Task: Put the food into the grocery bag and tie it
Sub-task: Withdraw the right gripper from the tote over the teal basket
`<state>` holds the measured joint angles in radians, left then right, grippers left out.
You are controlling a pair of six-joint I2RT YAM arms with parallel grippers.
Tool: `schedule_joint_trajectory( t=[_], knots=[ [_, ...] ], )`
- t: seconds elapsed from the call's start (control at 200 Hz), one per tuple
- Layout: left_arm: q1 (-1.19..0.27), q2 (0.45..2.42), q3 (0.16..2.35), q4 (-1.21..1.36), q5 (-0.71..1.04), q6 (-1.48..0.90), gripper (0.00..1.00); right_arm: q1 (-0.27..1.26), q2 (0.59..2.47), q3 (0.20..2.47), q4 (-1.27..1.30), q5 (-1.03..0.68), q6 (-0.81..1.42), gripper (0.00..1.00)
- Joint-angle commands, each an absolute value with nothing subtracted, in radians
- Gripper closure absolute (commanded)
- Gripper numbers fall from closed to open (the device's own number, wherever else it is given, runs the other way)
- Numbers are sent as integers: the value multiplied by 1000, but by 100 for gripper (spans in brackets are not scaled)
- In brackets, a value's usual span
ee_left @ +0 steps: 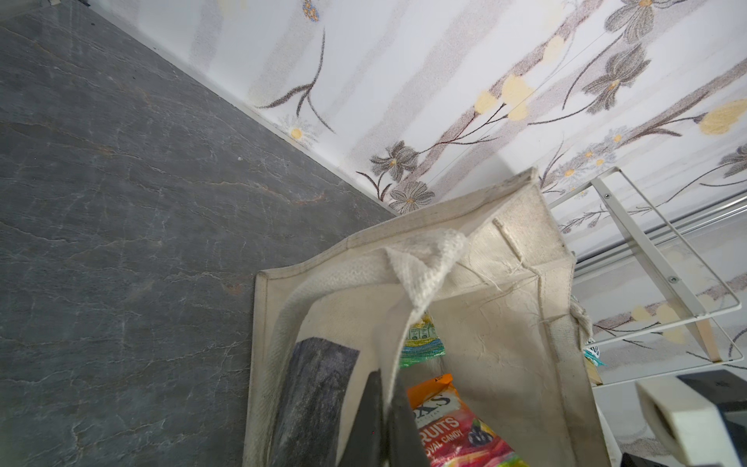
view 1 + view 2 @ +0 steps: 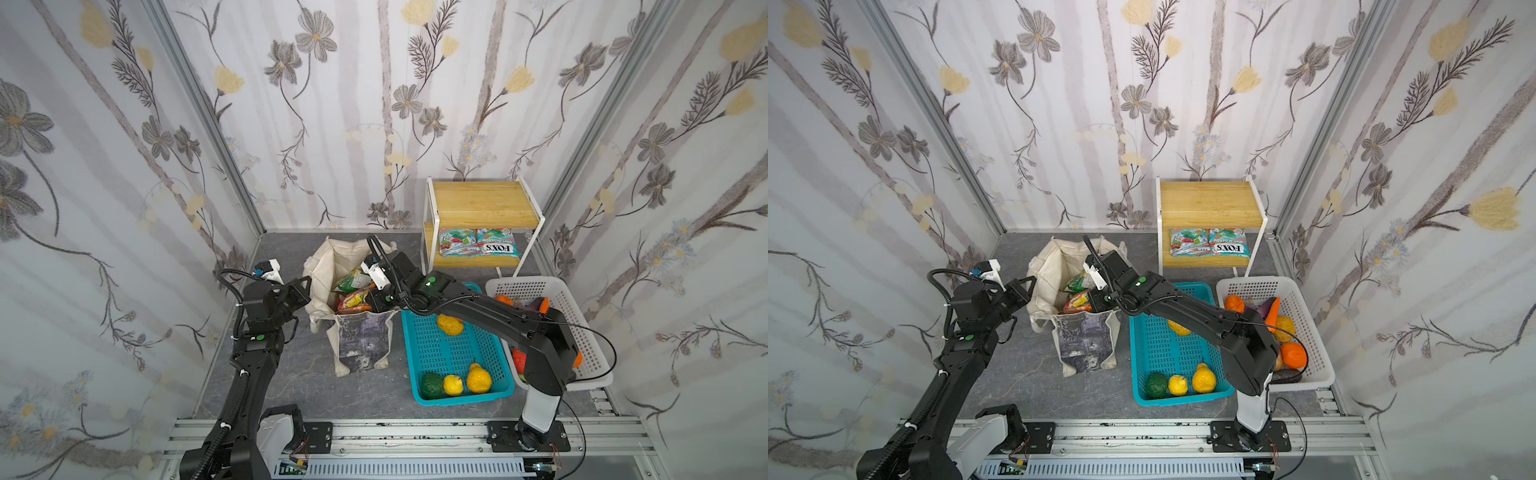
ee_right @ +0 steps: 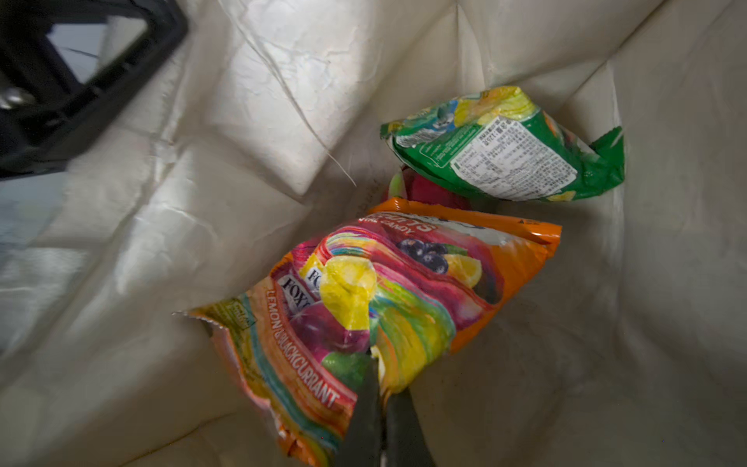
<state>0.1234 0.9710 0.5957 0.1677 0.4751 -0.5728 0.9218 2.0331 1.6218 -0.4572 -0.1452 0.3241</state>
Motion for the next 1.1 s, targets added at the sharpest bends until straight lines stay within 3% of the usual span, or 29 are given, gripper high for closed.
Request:
schedule_joint_trajectory(
  t=[0.0,0.04,0.145,0.325,0.52,0.705,0.834,0.939,1.014,1.069,1.094],
  knots=[
    [125,976,597,211,483,-571,100,935,2081,1669,-529,-59,281,100],
    [124,977,596,210,485,-572,100,938,2095,1684,-551,-42,277,98],
    [124,980,597,210,486,-574,100,939,2096,1700,-572,-16,276,77],
    [124,979,596,210,484,-571,100,940,2020,1687,-550,32,313,33],
    [125,976,597,210,483,-571,100,930,1821,1526,-413,210,434,15],
    [124,976,596,210,485,-573,100,849,1640,1273,-240,231,583,12],
    [124,977,597,210,485,-575,100,791,1601,1136,-109,139,619,14],
    [125,980,597,212,486,-574,100,776,1635,1120,-71,56,640,22],
    [122,975,601,208,486,-567,100,776,1673,1137,-50,20,644,58],
    [104,955,604,200,467,-544,100,781,1695,1163,-43,-12,646,96],
    [91,945,607,194,444,-532,100,788,1698,1178,-49,-17,649,100]
  ],
)
